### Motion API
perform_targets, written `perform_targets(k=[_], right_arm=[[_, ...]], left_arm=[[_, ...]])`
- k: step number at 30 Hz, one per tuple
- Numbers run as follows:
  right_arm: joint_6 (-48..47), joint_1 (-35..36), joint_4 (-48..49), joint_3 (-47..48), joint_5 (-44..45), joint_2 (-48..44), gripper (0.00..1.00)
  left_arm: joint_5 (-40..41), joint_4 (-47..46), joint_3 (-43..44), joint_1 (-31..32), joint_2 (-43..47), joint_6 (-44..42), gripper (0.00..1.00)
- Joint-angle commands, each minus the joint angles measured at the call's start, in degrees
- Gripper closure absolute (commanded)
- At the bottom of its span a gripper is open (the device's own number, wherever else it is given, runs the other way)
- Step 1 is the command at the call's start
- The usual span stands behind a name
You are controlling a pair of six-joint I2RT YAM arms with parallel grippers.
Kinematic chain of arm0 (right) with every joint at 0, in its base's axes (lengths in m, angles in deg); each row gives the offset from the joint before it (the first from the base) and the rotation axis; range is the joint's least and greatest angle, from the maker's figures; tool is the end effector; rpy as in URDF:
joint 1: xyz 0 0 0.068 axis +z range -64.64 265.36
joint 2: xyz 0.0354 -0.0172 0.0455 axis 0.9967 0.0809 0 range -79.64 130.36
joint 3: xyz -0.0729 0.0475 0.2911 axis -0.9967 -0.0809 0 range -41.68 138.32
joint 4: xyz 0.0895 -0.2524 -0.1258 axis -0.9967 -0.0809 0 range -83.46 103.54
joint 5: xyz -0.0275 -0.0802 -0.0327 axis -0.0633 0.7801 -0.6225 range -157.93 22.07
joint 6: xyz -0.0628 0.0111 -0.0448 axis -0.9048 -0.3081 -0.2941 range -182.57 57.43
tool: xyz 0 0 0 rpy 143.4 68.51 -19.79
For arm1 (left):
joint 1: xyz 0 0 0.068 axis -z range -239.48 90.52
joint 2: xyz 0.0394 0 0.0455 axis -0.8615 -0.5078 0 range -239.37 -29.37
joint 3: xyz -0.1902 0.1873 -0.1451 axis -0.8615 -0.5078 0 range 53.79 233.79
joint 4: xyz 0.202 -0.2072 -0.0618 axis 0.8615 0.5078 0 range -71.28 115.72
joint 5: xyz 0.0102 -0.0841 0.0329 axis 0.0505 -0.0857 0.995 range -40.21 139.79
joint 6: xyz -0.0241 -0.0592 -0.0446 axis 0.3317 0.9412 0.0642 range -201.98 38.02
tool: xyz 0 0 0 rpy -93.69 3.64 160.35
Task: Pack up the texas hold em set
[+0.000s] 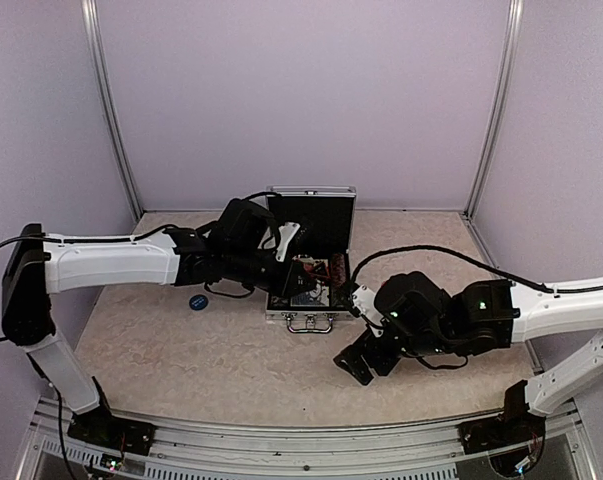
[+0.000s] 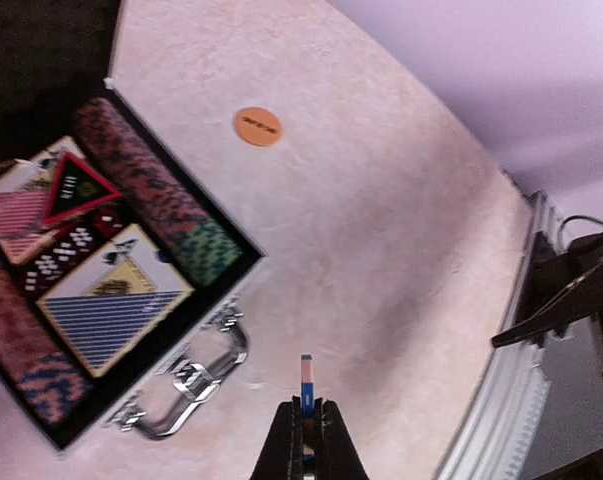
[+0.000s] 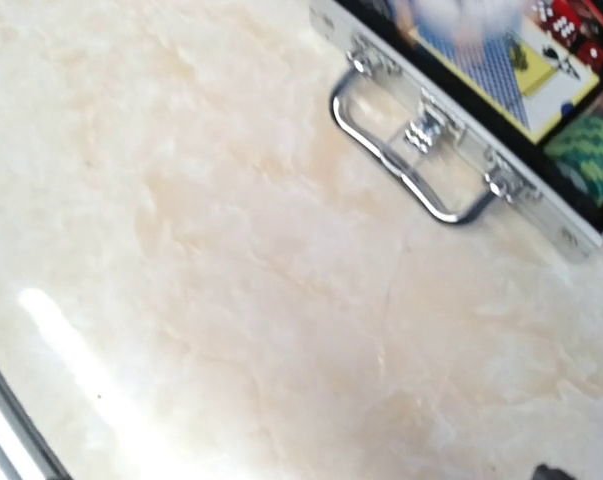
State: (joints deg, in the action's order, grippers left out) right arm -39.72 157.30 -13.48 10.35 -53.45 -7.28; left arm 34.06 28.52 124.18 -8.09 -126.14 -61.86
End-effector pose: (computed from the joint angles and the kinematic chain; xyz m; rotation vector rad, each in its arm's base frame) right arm 0.1116 0.2884 0.2521 -0.8947 2.2478 0.4865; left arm 0.2637 -0.3590 0.2544 0.7932 2.2222 -0.9618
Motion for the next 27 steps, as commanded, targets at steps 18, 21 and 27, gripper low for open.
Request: perform_targets(k=[18, 21, 27], right_arm=[[0.50, -0.66, -0.34, -2.71, 5.91, -1.35, 0.00], [0.54, -0.66, -0.16, -3.00, 5.74, -1.21, 0.00], [0.56, -0.67, -0.01, -3.25, 5.47, -0.92, 0.00]], left_arm=[[29.76, 21.05, 1.84, -1.27, 0.46, -47.33, 1.00], [28.42, 21.29, 2.73, -1.51, -1.63, -50.21, 1.00], [24.03, 20.78, 4.30, -1.01, -4.01, -56.81, 1.00]])
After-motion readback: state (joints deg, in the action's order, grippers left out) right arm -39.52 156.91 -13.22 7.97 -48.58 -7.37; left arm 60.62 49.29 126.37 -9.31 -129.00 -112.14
